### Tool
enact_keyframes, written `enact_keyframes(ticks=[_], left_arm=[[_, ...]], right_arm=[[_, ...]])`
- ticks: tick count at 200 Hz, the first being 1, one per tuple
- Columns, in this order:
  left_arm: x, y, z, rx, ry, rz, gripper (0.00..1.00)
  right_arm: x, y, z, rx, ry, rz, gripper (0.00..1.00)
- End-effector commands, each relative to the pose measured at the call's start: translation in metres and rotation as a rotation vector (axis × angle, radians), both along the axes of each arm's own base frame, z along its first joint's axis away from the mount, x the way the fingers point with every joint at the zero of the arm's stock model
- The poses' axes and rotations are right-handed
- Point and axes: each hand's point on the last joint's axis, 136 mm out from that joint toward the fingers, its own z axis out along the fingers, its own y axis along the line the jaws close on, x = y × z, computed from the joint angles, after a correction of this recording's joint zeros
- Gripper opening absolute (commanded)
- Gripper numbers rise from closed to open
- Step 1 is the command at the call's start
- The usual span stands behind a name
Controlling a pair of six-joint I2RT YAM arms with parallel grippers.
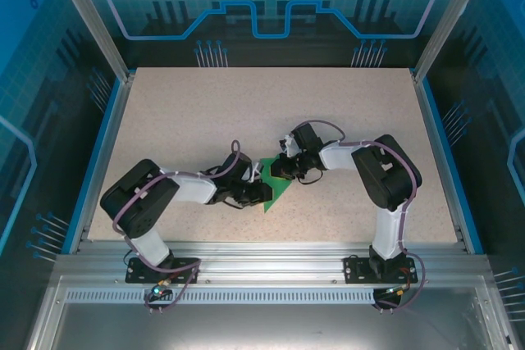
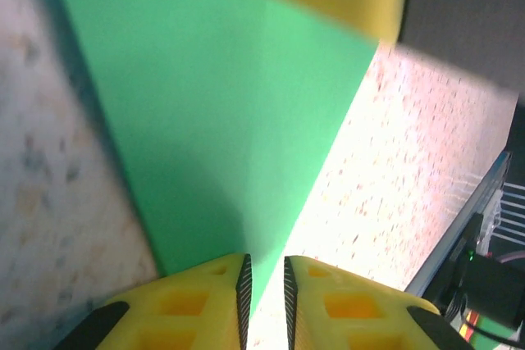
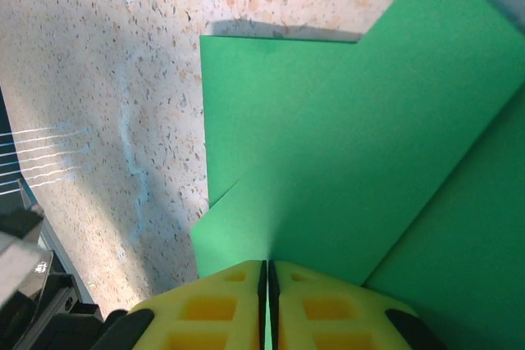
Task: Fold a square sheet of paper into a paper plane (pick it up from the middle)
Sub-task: Fourth fold the wing at the center of the table.
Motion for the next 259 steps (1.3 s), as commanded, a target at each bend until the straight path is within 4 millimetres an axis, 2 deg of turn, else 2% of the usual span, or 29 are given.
enact_keyframes(ticks=[1, 26, 45, 64, 109, 134, 160, 182, 197, 223, 259], left_arm=[[-0.088, 0.044, -0.048, 0.206, 0.293, -0.098, 0.23], [-0.099, 0.045, -0.042, 0.225, 0.291, -0.154, 0.24], [-0.093, 0.046, -0.034, 0.242, 0.251, -0.145, 0.23], [-0.079, 0.040, -0.014, 0.222, 0.188, -0.122, 0.24], [-0.033, 0.009, 0.042, 0.109, 0.017, -0.071, 0.25], [-0.010, -0.005, 0.053, 0.093, -0.038, -0.051, 0.25], [0.006, -0.012, 0.041, 0.116, -0.035, -0.042, 0.24], [0.003, -0.015, 0.022, 0.118, 0.004, -0.050, 0.24], [-0.005, -0.013, 0.008, 0.113, 0.051, -0.058, 0.24], [-0.028, 0.004, -0.017, 0.162, 0.142, -0.048, 0.24], [-0.065, 0.025, -0.023, 0.169, 0.197, -0.079, 0.25]], right_arm=[[-0.015, -0.025, -0.049, -0.163, 0.077, -0.021, 0.12], [-0.015, -0.025, -0.049, -0.163, 0.078, -0.021, 0.12], [-0.015, -0.024, -0.048, -0.160, 0.077, -0.019, 0.12], [-0.016, -0.025, -0.048, -0.163, 0.078, -0.020, 0.12], [-0.017, -0.026, -0.050, -0.166, 0.082, -0.018, 0.12], [-0.018, -0.026, -0.049, -0.165, 0.083, -0.019, 0.13], [-0.017, -0.026, -0.049, -0.166, 0.080, -0.021, 0.13], [-0.017, -0.026, -0.048, -0.165, 0.080, -0.019, 0.13], [-0.016, -0.026, -0.047, -0.164, 0.079, -0.019, 0.13], [-0.017, -0.026, -0.048, -0.168, 0.080, -0.018, 0.13], [-0.018, -0.028, -0.049, -0.176, 0.081, -0.018, 0.13]])
